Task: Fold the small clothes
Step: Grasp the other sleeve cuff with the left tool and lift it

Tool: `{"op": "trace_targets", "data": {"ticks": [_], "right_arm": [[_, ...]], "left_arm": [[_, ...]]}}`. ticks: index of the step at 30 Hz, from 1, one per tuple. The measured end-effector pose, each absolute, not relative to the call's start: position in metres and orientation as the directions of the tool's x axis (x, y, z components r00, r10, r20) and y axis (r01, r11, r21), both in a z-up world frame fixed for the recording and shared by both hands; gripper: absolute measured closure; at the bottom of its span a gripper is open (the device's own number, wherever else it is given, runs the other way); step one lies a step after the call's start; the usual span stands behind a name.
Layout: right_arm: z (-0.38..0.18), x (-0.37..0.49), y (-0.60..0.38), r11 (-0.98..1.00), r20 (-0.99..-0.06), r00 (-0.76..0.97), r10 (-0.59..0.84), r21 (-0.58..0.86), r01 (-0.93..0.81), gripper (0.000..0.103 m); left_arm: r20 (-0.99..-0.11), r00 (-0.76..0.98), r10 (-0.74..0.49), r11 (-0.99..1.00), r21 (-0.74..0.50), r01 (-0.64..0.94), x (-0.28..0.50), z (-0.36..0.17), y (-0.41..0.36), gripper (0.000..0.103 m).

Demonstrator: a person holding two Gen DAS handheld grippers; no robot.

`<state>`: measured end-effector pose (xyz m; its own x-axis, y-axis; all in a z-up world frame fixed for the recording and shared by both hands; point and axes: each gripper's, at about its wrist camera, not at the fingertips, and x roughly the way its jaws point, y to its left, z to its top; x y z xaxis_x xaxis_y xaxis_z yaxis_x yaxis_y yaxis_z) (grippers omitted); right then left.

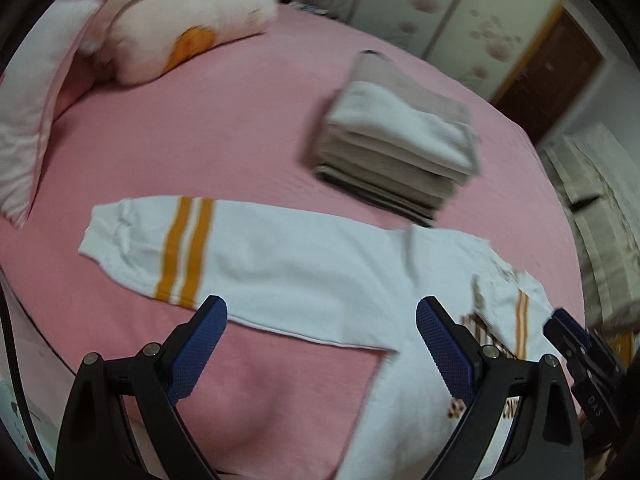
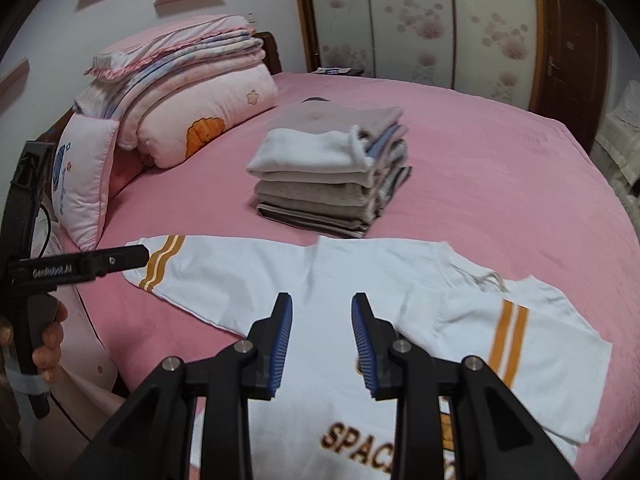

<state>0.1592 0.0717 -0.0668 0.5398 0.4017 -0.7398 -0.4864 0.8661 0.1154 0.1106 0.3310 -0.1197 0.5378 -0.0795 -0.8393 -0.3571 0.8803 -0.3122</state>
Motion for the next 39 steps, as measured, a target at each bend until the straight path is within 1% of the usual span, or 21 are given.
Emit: {"op": "trace_targets", "data": {"ticks": [3, 4, 6, 7, 8, 12, 16, 20, 24, 25, 26, 27, 28, 30, 32, 36, 39], "right_arm": [[-0.078, 0.172, 0.099, 0.860, -0.747, 0.530, 0.402, 0.109, -0.499, 0.072], [-0.082, 0.176, 0.108, 0.861, -0.752, 0.527, 0.395, 0.103, -0.498, 0.072], [-0.089, 0.183, 0.122, 0.859, -0.761, 0.512, 0.398, 0.112, -0.500, 0.072], [-0.093, 0.185, 0.131, 0.857, -0.767, 0.502, 0.399, 0.118, -0.501, 0.072], [-0.096, 0.187, 0.137, 0.855, -0.770, 0.496, 0.401, 0.121, -0.504, 0.072], [-0.107, 0.186, 0.157, 0.845, -0.782, 0.476, 0.403, 0.118, -0.522, 0.072], [-0.118, 0.184, 0.164, 0.843, -0.794, 0.463, 0.393, 0.110, -0.527, 0.072], [-0.127, 0.184, 0.160, 0.849, -0.810, 0.452, 0.373, 0.101, -0.518, 0.072], [-0.133, 0.184, 0.153, 0.857, -0.821, 0.443, 0.361, 0.104, -0.504, 0.072], [-0.135, 0.184, 0.150, 0.859, -0.823, 0.441, 0.358, 0.105, -0.501, 0.072], [-0.136, 0.183, 0.148, 0.861, -0.826, 0.438, 0.356, 0.107, -0.498, 0.072], [-0.138, 0.183, 0.146, 0.862, -0.827, 0.435, 0.355, 0.109, -0.495, 0.072], [-0.140, 0.182, 0.144, 0.864, -0.830, 0.432, 0.353, 0.112, -0.491, 0.072], [-0.142, 0.180, 0.140, 0.867, -0.834, 0.427, 0.349, 0.115, -0.485, 0.072], [-0.144, 0.179, 0.134, 0.871, -0.838, 0.423, 0.344, 0.116, -0.477, 0.072], [-0.143, 0.177, 0.114, 0.883, -0.842, 0.427, 0.331, 0.116, -0.455, 0.072], [-0.140, 0.176, 0.090, 0.898, -0.840, 0.438, 0.320, 0.123, -0.422, 0.072]], "left_arm": [[-0.866, 0.498, -0.035, 0.832, -0.301, -0.466, 0.111, -0.142, 0.379, 0.012], [-0.879, 0.477, -0.020, 0.821, -0.286, -0.493, 0.111, -0.151, 0.397, 0.016], [-0.909, 0.417, 0.020, 0.817, -0.225, -0.531, 0.115, -0.165, 0.420, 0.019], [-0.920, 0.390, 0.044, 0.813, -0.194, -0.549, 0.116, -0.171, 0.429, 0.024], [-0.932, 0.359, 0.053, 0.805, -0.173, -0.568, 0.117, -0.178, 0.438, 0.025], [-0.956, 0.292, 0.022, 0.740, -0.181, -0.648, 0.117, -0.208, 0.472, 0.027], [-0.973, 0.231, 0.008, 0.713, -0.156, -0.684, 0.121, -0.237, 0.486, 0.029], [-0.981, 0.192, -0.001, 0.666, -0.144, -0.732, 0.122, -0.261, 0.498, 0.033], [-0.984, 0.177, -0.018, 0.611, -0.151, -0.777, 0.120, -0.276, 0.510, 0.034], [-0.985, 0.172, -0.019, 0.610, -0.148, -0.779, 0.121, -0.277, 0.510, 0.040], [-0.986, 0.163, -0.015, 0.614, -0.138, -0.777, 0.122, -0.278, 0.511, 0.057], [-0.988, 0.152, -0.007, 0.625, -0.123, -0.771, 0.124, -0.279, 0.509, 0.070], [-0.989, 0.149, -0.001, 0.632, -0.116, -0.766, 0.126, -0.280, 0.509, 0.095], [-0.988, 0.153, 0.012, 0.639, -0.110, -0.762, 0.132, -0.279, 0.506, 0.098], [-0.984, 0.164, 0.064, 0.650, -0.084, -0.755, 0.133, -0.271, 0.498, 0.099], [-0.957, 0.243, 0.160, 0.683, -0.070, -0.727, 0.134, -0.241, 0.475, 0.099], [-0.920, 0.332, 0.210, 0.734, -0.077, -0.675, 0.136, -0.204, 0.444, 0.099]]}}
